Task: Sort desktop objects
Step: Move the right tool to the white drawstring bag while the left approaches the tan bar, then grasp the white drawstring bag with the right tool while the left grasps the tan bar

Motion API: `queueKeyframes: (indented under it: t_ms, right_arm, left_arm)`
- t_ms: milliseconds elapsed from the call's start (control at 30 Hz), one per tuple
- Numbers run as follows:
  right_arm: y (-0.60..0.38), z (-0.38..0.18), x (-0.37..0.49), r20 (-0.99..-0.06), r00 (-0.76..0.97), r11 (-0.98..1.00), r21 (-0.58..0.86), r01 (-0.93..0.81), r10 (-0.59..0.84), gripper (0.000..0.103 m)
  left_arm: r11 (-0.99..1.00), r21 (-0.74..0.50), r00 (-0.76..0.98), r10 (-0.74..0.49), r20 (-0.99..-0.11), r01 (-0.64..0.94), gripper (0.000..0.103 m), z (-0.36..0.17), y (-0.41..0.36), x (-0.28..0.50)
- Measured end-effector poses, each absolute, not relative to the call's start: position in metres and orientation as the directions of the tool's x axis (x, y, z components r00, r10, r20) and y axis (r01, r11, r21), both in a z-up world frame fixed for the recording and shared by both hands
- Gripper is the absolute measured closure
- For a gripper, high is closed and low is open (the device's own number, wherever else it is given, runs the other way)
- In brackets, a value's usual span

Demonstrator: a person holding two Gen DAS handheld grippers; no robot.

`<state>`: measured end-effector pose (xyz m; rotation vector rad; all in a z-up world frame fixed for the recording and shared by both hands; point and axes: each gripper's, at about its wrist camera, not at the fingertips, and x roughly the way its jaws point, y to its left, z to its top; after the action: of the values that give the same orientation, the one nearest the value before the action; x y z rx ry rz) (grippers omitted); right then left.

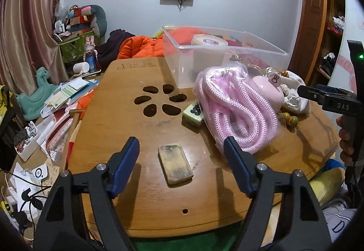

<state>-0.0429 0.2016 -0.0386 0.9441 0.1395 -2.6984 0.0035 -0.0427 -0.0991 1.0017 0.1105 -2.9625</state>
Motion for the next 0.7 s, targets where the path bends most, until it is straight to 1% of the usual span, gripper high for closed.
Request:
queueKeyframes:
  t_ms: [33, 100, 267, 333, 400, 467, 500, 533, 700]
  right_arm:
    - [0.201, -0.040, -0.044, -0.629, -0.742, -0.956, 0.003, 0.294, -0.230, 0.002]
    - [0.199, -0.042, -0.045, -0.637, -0.735, -0.955, 0.005, 0.297, -0.232, 0.002]
    - [0.199, -0.042, -0.047, -0.642, -0.726, -0.951, 0.019, 0.308, -0.248, 0.002]
    - [0.198, -0.042, -0.049, -0.642, -0.725, -0.950, 0.019, 0.311, -0.249, 0.002]
    - [0.197, -0.042, -0.050, -0.643, -0.722, -0.949, 0.023, 0.313, -0.254, 0.002]
    - [0.194, -0.042, -0.051, -0.647, -0.717, -0.947, 0.025, 0.321, -0.261, 0.002]
    - [0.193, -0.043, -0.052, -0.649, -0.714, -0.945, 0.023, 0.326, -0.262, 0.002]
    - [0.191, -0.043, -0.052, -0.650, -0.713, -0.944, 0.020, 0.328, -0.262, 0.002]
    - [0.183, -0.044, -0.056, -0.657, -0.709, -0.942, 0.000, 0.337, -0.254, 0.002]
  left_arm:
    - [-0.997, -0.063, -0.794, 0.012, -0.608, 0.033, 0.032, -0.100, -0.042, 0.002]
    - [-0.997, -0.064, -0.792, 0.014, -0.611, 0.032, 0.041, -0.102, -0.042, 0.000]
    - [-0.997, -0.060, -0.784, -0.001, -0.621, 0.049, 0.053, -0.105, -0.045, -0.003]
    - [-0.997, -0.059, -0.780, -0.008, -0.625, 0.057, 0.054, -0.106, -0.047, -0.003]
    - [-0.997, -0.060, -0.776, -0.006, -0.631, 0.056, 0.058, -0.107, -0.049, -0.002]
    - [-0.997, -0.053, -0.769, -0.012, -0.640, 0.059, 0.061, -0.109, -0.049, -0.002]
    - [-0.997, -0.050, -0.766, -0.012, -0.643, 0.058, 0.065, -0.110, -0.049, -0.002]
    - [-0.997, -0.049, -0.762, -0.011, -0.648, 0.056, 0.067, -0.111, -0.049, -0.002]
    - [-0.997, -0.036, -0.767, -0.026, -0.641, 0.063, 0.071, -0.113, -0.047, -0.001]
